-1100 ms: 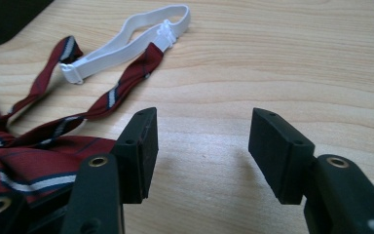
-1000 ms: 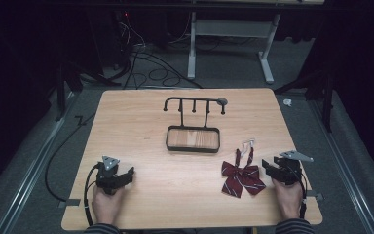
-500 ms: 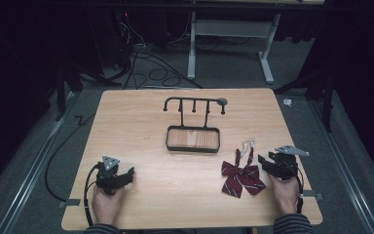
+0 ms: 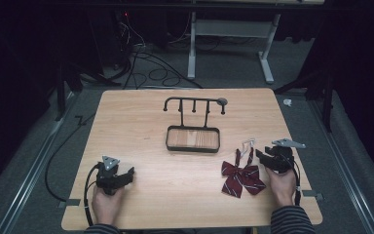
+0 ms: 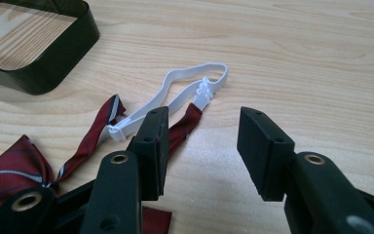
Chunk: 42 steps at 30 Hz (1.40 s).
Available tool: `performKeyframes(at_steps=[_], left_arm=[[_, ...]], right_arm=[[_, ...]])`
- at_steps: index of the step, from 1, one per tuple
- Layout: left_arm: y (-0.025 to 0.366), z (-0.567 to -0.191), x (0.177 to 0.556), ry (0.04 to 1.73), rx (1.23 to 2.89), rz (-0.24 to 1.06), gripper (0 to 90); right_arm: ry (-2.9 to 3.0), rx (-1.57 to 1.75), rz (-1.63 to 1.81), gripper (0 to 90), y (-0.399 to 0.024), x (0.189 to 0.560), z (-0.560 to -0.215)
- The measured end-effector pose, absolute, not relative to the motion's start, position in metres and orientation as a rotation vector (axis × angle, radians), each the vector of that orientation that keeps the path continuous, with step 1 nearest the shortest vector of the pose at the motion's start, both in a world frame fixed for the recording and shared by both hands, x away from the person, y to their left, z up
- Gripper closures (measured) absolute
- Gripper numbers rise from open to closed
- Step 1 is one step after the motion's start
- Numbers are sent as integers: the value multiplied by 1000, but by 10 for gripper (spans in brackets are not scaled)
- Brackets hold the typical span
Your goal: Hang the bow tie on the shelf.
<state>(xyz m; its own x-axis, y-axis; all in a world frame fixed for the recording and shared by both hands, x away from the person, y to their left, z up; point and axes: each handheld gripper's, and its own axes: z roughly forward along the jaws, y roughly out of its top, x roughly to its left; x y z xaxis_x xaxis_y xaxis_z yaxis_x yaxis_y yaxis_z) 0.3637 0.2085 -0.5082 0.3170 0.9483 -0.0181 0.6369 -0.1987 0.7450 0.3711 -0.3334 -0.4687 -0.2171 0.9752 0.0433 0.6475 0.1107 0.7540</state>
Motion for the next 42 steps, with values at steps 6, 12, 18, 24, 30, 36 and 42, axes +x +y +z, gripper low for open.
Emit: performKeyframes(at_steps=[6,12,18,24,30,36,42], left_arm=[[208,-508,364,1399,1926,604,285],[208,-508,363,1395,1931,601,284],[208,-508,363,1394,1932,600,284],[208,-508,363,1393,1933,599,284],[208,-508,363,1393,1933,600,284],[208,-508,363,1392,1933,599,284],[208,-508,363,1392,1933,599,284]], right_arm=[[1926,1579,903,575,-330,381,-467],[1940,1595,882,579,-326,395,-469],[1954,1617,857,585,-323,407,-475],[1966,1636,839,614,-322,414,-482],[1982,1652,819,665,-321,419,-489],[1991,1651,804,755,-321,421,-491],[2006,1635,797,852,-321,421,-491]])
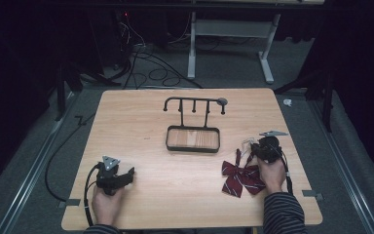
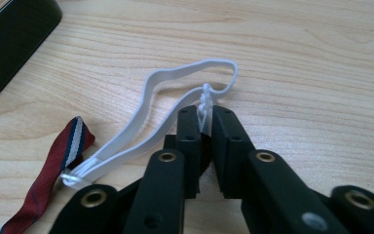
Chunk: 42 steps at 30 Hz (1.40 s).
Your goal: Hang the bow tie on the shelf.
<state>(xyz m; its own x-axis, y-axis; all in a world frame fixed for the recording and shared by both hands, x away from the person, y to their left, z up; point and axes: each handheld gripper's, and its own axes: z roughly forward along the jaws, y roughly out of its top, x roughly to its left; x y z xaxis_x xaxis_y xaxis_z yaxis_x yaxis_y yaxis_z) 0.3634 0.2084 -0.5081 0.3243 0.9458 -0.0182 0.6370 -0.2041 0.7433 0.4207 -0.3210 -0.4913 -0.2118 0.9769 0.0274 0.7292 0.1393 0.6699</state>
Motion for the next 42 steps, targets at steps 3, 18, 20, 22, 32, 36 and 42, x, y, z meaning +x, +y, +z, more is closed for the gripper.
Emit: performKeyframes(at_steps=[3,18,20,22,32,36,42], left_arm=[[208,-508,363,1393,1933,599,284],[208,-508,363,1393,1933,601,284],[208,-508,363,1393,1933,600,285],[208,-508,363,1394,1932,601,285],[208,-508,363,1393,1932,601,285],[208,-508,363,1393,1933,600,285],[208,-508,363,1393,1932,601,285]], right_arm=[[2001,1637,799,871,-322,420,-491],[1984,1466,882,881,-317,393,-453],[1980,1440,887,881,-317,388,-446],[1975,1423,891,881,-317,386,-442],[1955,1275,945,882,-306,366,-399],[1956,1230,962,882,-301,362,-390],[1957,1149,996,882,-289,354,-373]])
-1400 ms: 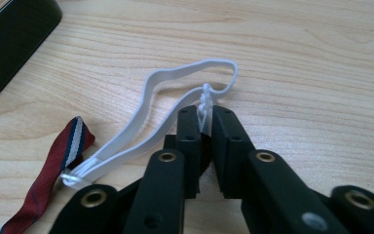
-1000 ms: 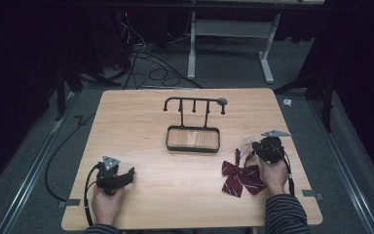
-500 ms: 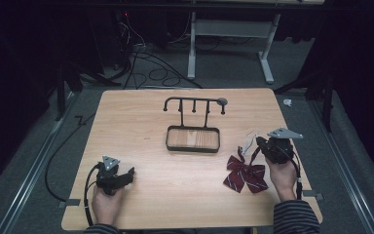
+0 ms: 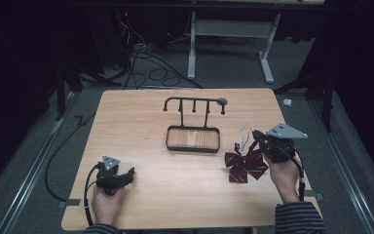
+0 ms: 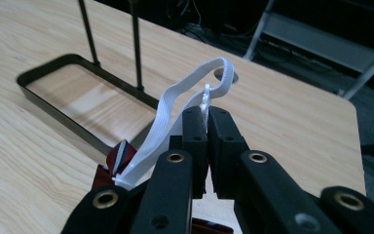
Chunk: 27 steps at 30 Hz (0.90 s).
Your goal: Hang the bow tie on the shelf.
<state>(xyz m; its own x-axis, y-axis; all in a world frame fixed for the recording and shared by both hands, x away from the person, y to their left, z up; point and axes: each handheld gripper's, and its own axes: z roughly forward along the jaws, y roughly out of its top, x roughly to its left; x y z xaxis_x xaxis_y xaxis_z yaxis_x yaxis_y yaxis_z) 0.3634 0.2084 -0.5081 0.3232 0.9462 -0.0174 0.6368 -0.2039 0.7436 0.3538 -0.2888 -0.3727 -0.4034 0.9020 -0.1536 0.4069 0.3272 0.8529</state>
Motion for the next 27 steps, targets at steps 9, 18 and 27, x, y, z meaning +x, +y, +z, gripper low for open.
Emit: performKeyframes(at_steps=[9,18,27], left_arm=[[208,-508,363,1393,1933,600,285],[208,-508,363,1393,1932,599,285],[208,-508,363,1393,1933,600,285]], right_arm=[[1963,1050,1044,882,-273,344,-355],[1976,998,1087,882,-261,340,-344],[1987,952,1116,882,-251,341,-337]])
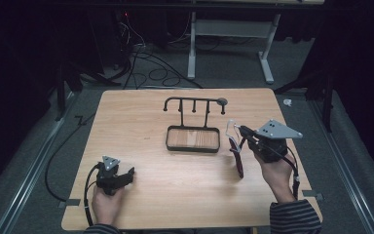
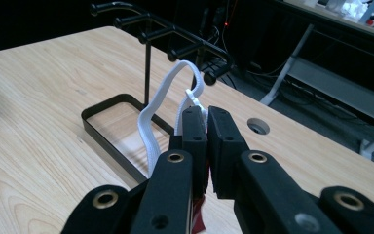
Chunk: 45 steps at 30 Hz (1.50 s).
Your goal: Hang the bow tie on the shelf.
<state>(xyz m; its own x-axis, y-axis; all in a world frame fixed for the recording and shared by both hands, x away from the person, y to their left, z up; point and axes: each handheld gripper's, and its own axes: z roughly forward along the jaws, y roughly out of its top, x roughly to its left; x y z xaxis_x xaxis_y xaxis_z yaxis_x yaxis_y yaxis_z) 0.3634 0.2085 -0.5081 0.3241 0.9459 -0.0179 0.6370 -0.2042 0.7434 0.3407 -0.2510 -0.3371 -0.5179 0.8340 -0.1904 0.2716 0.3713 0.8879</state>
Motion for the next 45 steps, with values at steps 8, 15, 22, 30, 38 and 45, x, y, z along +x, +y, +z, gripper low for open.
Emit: performKeyframes(at_steps=[8,15,22,30,38,45], left_arm=[[208,-508,363,1393,1932,599,285],[208,-508,363,1393,1933,600,285],[208,-508,363,1393,1932,600,285],[209,-508,363,1393,1933,600,285],[209,-508,363,1392,1935,599,285],[209,-508,363,1392,1935,600,285]], right_arm=[[2004,917,1139,882,-239,345,-332],[2016,883,1144,882,-228,350,-327],[2027,855,1147,882,-219,355,-324],[2036,832,1159,882,-209,361,-319],[2052,821,1163,881,-197,373,-317],[2068,822,1163,882,-187,383,-316]])
